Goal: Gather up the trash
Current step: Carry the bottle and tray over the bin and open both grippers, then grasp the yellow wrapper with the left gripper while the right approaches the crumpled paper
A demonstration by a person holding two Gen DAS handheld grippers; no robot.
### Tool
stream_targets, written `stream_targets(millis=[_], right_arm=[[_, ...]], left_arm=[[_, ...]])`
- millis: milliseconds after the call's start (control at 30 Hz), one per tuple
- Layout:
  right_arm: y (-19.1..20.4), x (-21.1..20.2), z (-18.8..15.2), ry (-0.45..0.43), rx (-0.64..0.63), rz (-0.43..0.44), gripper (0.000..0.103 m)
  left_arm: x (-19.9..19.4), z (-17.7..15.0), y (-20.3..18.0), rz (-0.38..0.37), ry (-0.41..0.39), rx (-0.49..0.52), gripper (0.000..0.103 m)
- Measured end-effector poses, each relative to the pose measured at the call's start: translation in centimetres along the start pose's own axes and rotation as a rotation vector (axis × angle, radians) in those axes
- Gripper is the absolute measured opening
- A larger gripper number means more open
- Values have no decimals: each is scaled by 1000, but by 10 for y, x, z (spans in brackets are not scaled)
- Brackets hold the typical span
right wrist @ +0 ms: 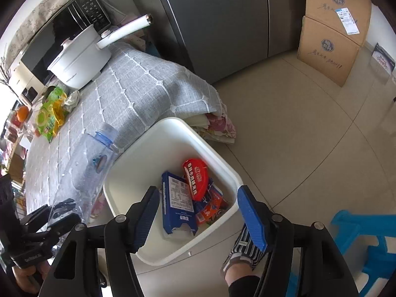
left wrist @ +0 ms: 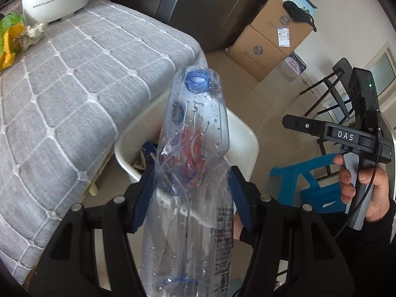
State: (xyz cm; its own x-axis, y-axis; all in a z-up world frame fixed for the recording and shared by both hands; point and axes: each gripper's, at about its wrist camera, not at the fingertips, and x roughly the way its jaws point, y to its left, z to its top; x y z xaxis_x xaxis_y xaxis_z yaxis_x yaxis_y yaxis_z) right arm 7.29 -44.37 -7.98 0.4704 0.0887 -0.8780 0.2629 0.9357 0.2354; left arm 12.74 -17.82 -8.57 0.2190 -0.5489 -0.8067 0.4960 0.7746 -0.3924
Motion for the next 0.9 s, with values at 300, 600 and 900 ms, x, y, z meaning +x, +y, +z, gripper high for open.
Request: stream_targets(millis=[300, 600, 900], right_arm=[[-19, -4, 3, -5, 42, 2, 67], [-23, -5, 5, -12, 63, -15, 75], [-5, -10, 9, -40, 34, -21, 79]], left_arm=[[26, 8, -4, 2, 42, 31, 61], [13, 13, 1, 70, -6, 43, 97], [-32, 6, 29, 180, -74, 17, 102]])
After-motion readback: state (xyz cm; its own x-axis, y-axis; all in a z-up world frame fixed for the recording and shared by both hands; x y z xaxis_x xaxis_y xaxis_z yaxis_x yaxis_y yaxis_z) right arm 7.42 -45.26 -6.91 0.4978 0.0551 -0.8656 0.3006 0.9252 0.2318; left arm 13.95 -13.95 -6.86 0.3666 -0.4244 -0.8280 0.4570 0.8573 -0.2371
